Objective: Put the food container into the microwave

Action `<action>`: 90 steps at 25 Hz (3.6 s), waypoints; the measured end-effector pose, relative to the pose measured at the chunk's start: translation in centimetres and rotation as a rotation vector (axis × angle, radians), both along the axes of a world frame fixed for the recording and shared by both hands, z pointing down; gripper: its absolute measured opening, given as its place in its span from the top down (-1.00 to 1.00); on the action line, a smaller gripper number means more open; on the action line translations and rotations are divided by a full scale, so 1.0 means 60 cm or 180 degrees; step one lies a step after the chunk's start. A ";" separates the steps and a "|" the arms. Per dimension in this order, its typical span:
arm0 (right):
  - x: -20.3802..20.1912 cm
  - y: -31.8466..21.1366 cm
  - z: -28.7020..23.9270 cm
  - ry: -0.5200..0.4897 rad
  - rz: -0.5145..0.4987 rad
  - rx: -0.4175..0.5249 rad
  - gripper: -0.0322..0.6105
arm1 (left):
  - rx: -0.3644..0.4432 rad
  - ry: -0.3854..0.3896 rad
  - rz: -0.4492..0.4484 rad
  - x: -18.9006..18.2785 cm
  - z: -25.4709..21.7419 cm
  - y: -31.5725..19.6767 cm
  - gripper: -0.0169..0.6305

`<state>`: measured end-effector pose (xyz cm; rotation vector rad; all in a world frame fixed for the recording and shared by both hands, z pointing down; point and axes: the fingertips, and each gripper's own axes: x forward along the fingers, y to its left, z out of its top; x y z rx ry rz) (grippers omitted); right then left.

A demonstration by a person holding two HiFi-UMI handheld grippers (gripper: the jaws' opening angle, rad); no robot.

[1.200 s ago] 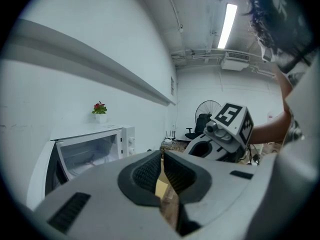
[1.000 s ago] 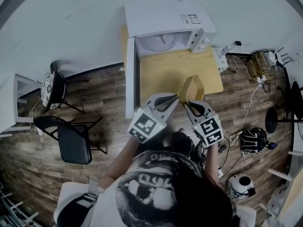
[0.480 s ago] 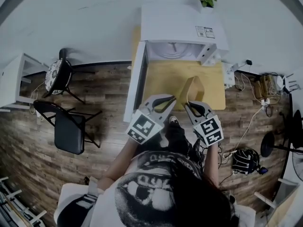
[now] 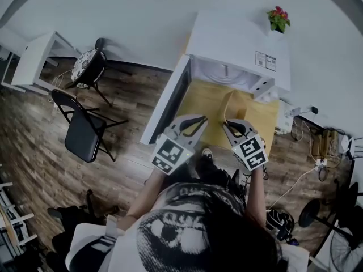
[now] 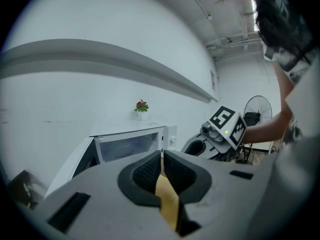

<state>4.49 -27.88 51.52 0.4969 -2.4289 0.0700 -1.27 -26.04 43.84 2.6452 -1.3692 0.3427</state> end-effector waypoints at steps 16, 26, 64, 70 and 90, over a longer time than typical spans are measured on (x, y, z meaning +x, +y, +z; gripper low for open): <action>-0.043 -0.144 0.092 0.0923 -0.1314 0.0497 0.81 | 0.0046 -0.0080 -0.0764 0.001 0.002 -0.029 0.90; -0.055 -0.218 0.159 0.1458 -0.1702 0.0907 0.81 | 0.0028 -0.0128 -0.0876 0.018 0.011 -0.048 0.90; -0.113 -0.311 0.123 0.0950 -0.0922 0.1236 0.60 | -0.0112 -0.0139 -0.1045 0.012 0.046 -0.019 0.90; -0.089 -0.237 0.092 0.0396 -0.0780 0.0851 0.60 | -0.0170 -0.0119 -0.1116 0.020 0.059 -0.010 0.90; -0.023 -0.025 0.088 -0.0238 -0.0654 0.0070 0.63 | -0.0409 -0.0154 -0.1092 0.032 0.090 0.047 0.90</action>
